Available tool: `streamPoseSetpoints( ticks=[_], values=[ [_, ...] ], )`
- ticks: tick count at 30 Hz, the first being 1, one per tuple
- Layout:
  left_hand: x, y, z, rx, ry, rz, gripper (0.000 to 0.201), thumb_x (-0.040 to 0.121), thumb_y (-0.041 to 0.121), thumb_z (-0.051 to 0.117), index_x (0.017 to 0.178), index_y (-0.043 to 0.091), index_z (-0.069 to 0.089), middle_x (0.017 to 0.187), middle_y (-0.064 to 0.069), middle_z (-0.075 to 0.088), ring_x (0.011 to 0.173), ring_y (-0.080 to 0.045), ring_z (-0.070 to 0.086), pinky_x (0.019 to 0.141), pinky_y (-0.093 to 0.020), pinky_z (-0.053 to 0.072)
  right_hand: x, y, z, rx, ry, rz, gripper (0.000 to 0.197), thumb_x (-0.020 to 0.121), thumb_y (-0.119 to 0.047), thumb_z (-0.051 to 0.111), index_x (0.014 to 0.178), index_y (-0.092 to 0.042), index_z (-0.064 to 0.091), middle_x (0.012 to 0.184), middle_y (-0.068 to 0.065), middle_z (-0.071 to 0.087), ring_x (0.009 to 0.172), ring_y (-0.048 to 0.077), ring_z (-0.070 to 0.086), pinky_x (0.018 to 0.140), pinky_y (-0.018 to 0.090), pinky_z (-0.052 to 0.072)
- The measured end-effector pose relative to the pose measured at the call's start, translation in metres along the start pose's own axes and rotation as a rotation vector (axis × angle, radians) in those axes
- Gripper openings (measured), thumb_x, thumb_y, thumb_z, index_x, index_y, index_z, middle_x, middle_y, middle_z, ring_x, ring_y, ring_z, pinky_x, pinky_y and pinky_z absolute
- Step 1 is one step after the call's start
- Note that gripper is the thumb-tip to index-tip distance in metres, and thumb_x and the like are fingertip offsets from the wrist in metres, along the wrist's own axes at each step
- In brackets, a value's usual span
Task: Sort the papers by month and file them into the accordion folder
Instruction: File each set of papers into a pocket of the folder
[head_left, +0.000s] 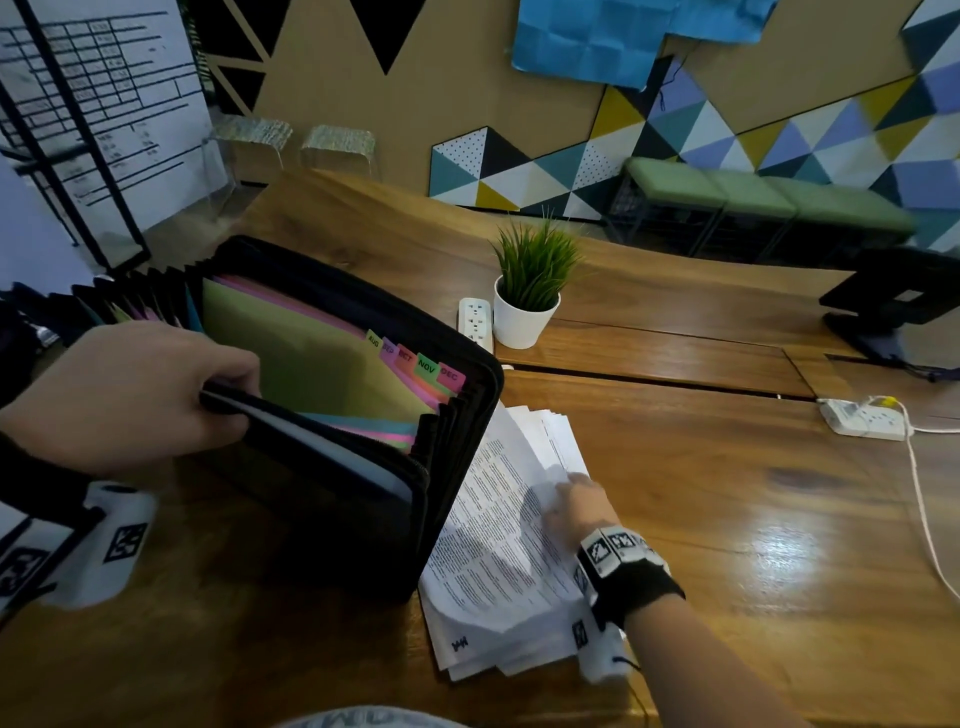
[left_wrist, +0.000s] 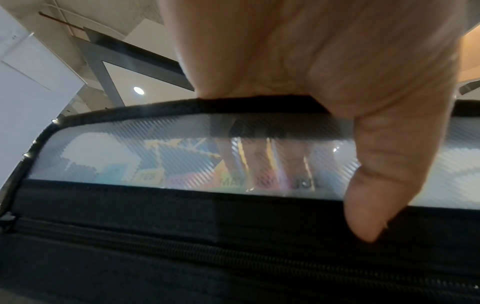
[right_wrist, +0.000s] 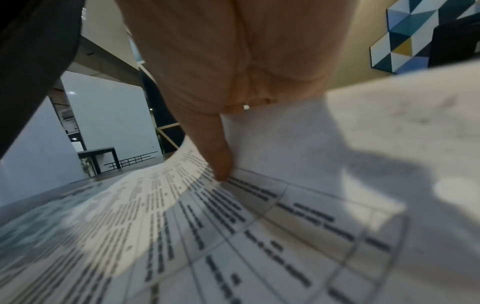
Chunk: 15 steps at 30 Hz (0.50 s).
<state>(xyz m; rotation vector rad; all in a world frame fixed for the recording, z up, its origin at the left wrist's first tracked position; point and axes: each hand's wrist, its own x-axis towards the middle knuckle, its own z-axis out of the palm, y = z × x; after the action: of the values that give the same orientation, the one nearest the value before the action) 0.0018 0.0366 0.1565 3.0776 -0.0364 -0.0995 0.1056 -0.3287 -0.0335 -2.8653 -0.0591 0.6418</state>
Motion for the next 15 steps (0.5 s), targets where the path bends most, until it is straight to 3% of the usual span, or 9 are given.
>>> streamPoseSetpoints(
  ticks=[3, 5, 8, 12, 15],
  values=[
    [0.000, 0.001, -0.001, -0.018, 0.011, -0.002, 0.026, 0.059, 0.060, 0.039, 0.067, 0.044, 0.058, 0.061, 0.020, 0.056, 0.063, -0.001, 0.056, 0.058, -0.035, 0.052, 0.024, -0.009, 0.001, -0.044, -0.060, -0.011, 0.036, 0.091, -0.034, 0.048, 0.113, -0.006, 0.056, 0.108, 0.008, 0.054, 0.095, 0.021, 0.051, 0.087, 0.028, 0.048],
    [-0.001, 0.002, -0.002, -0.015, 0.003, 0.002, 0.026, 0.060, 0.061, 0.038, 0.067, 0.044, 0.058, 0.061, 0.021, 0.056, 0.063, -0.001, 0.056, 0.058, -0.035, 0.052, 0.046, -0.009, 0.013, -0.076, -0.080, 0.029, 0.044, 0.085, -0.046, 0.052, 0.112, -0.011, 0.055, 0.108, 0.010, 0.053, 0.094, 0.022, 0.044, 0.083, 0.032, 0.045],
    [-0.002, 0.001, -0.002, -0.019, -0.007, 0.012, 0.028, 0.061, 0.060, 0.037, 0.068, 0.044, 0.059, 0.062, 0.021, 0.057, 0.063, -0.001, 0.056, 0.058, -0.035, 0.052, 0.062, -0.011, 0.020, -0.161, -0.108, 0.044, 0.043, 0.081, -0.043, 0.059, 0.115, -0.018, 0.053, 0.119, 0.012, 0.050, 0.107, 0.028, 0.043, 0.087, 0.038, 0.043],
    [-0.002, -0.001, 0.000, -0.017, -0.007, -0.001, 0.030, 0.060, 0.061, 0.035, 0.067, 0.045, 0.059, 0.062, 0.022, 0.057, 0.065, 0.002, 0.056, 0.061, -0.034, 0.052, 0.044, -0.023, 0.005, -0.172, -0.119, 0.029, 0.036, 0.083, -0.035, 0.060, 0.113, -0.016, 0.054, 0.121, 0.008, 0.044, 0.110, 0.027, 0.041, 0.089, 0.040, 0.043],
    [-0.002, -0.003, 0.002, -0.008, -0.003, 0.001, 0.029, 0.060, 0.061, 0.035, 0.068, 0.045, 0.058, 0.062, 0.023, 0.056, 0.065, 0.003, 0.055, 0.062, -0.032, 0.052, 0.034, -0.025, 0.005, -0.153, -0.080, 0.040, 0.037, 0.087, -0.027, 0.058, 0.119, -0.008, 0.055, 0.123, 0.007, 0.041, 0.114, 0.025, 0.042, 0.098, 0.039, 0.042]
  ],
)
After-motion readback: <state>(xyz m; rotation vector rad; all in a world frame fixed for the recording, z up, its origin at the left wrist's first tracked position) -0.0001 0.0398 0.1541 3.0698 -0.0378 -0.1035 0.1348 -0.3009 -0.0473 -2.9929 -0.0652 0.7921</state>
